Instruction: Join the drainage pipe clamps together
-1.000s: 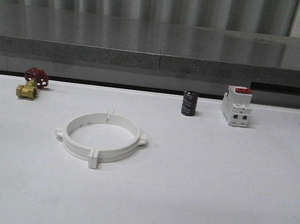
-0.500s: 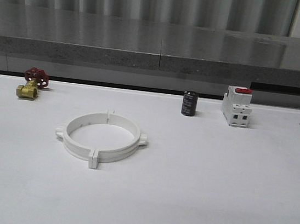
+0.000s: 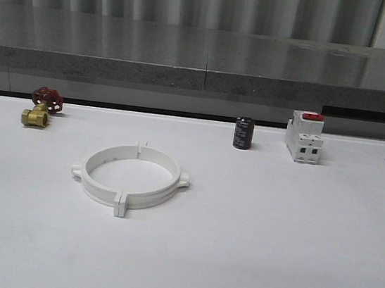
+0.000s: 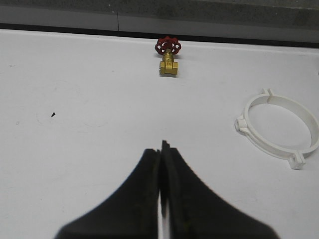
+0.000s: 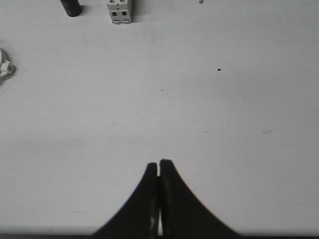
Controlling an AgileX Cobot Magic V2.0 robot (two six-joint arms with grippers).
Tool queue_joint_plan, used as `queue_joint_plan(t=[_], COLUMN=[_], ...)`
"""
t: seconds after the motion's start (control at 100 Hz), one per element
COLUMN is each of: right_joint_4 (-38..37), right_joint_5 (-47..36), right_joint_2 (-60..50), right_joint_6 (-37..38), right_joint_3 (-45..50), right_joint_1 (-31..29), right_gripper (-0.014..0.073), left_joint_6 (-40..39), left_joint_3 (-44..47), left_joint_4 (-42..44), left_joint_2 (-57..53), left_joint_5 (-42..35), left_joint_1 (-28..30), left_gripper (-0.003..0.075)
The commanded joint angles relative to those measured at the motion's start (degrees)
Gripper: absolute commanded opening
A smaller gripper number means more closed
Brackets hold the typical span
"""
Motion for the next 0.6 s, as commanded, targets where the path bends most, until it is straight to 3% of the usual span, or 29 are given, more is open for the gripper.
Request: queue_joint_plan(t=[0.0, 0.59], right_joint_4=[0.1, -0.1], right_joint_5=[-3.8, -4.3], right_joint_2=[0.3, 0.3], right_joint_6=[-0.6, -0.8], right_joint_3=[-1.4, -1.3], right_joint_1=[-0.3, -0.3], right_gripper=[-0.0067, -0.0067], left_joint_6=[0.1, 0.1], left_joint_3=[-1.4, -1.4], left_joint_4=[0.2, 0.2], left_joint_2=[0.3, 0.3], left_joint_5=[-4.3, -4.3], left_joint_1=[0.1, 0.1], left_gripper=[-0.0021, -0.0021])
